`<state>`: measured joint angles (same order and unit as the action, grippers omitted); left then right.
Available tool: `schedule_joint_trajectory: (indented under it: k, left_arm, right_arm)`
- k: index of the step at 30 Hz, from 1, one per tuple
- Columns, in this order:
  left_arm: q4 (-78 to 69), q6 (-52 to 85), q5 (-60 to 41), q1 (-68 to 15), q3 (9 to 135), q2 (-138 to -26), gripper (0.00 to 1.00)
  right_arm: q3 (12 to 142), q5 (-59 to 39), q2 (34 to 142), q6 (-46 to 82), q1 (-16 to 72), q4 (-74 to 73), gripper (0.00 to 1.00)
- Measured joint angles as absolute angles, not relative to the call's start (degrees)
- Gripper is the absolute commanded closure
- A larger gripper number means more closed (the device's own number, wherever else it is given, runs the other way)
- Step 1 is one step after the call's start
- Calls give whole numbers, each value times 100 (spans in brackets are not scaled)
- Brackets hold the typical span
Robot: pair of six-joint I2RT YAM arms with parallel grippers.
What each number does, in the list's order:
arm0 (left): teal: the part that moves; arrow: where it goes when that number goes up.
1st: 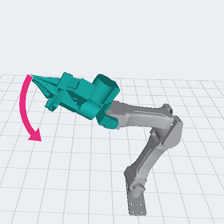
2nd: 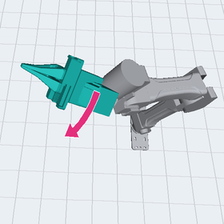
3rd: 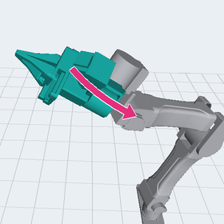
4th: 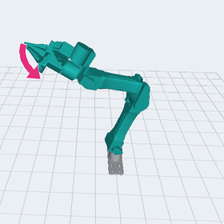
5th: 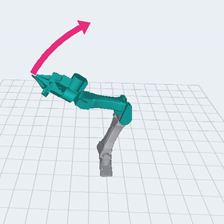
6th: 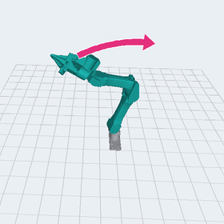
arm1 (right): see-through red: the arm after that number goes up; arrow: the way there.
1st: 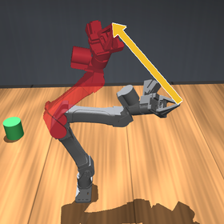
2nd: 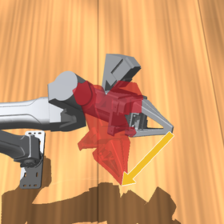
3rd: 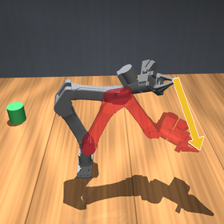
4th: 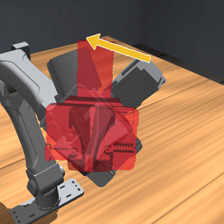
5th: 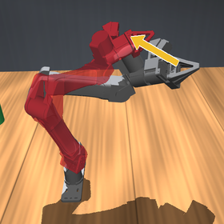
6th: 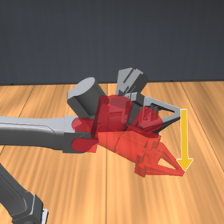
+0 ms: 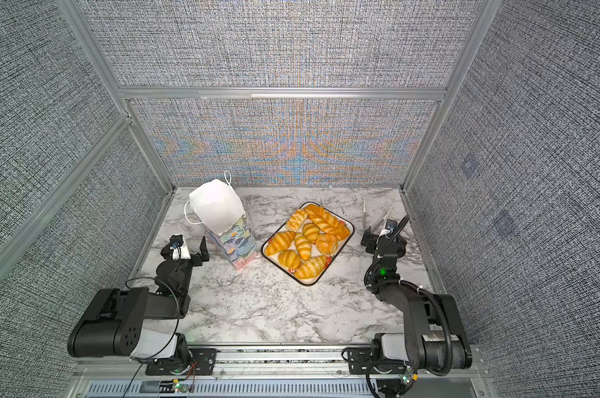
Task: Place the fake bread into the paper bag
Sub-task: 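Move the left gripper to the bag handle while the right gripper reaches toward the tongs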
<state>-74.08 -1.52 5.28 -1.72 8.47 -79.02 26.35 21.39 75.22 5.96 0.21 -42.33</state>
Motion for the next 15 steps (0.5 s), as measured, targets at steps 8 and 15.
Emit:
schedule_joint_trajectory:
  k: [8, 15]
  left_arm:
    - [-5951, 384, 1570, -427, 1031, -6158, 1]
    - [-4206, 1431, 1632, -506, 1778, -5172, 1]
  right_arm:
    - [5798, 3037, 7944, 1911, -156, -172, 1]
    - [7518, 2753, 8785, 2755, -165, 2158, 1]
